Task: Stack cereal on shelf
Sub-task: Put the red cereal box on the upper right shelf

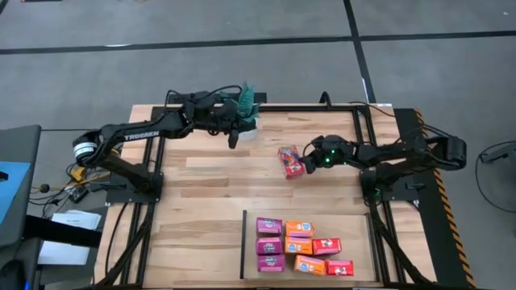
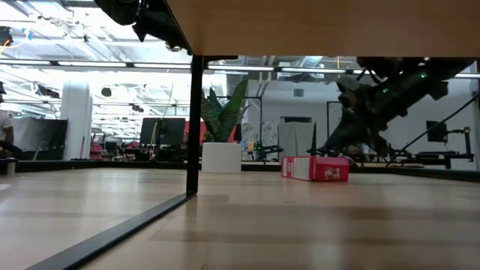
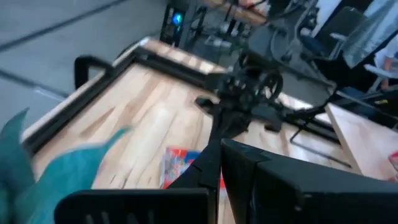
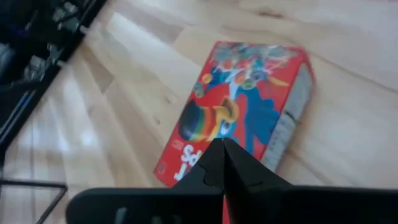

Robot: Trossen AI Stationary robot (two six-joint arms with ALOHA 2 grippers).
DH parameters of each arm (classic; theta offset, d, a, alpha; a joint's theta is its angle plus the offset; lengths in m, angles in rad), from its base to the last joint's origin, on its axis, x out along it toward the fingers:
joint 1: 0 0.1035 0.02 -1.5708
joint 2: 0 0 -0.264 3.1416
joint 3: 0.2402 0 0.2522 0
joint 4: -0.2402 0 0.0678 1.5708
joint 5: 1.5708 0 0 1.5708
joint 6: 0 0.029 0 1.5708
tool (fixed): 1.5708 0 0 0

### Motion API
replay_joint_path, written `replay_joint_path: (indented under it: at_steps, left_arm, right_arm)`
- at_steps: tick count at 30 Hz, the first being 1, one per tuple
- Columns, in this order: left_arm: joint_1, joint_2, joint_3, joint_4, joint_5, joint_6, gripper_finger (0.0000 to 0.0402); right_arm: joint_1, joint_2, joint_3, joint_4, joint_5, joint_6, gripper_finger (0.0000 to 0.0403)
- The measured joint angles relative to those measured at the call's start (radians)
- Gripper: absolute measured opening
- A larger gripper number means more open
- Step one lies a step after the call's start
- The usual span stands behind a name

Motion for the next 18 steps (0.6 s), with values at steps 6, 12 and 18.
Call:
replay_joint_path:
  at_steps: [6, 12, 18]
  left_arm:
    - [-0.035, 0.113, -0.001, 0.094, 0.052, -0.052, 0.0]
    - [-0.065, 0.253, -0.001, 0.22, 0.106, -0.13, 0.0]
    - [-0.084, 0.332, -0.001, 0.278, 0.11, -0.176, 0.0]
  right_arm:
    - [0.001, 0.007, -0.032, 0.002, 0.008, 0.002, 0.001]
    - [0.0, 0.029, -0.053, -0.035, 0.035, 0.014, 0.0017]
    - [0.002, 0.036, -0.057, -0.149, 0.075, 0.004, 0.0015]
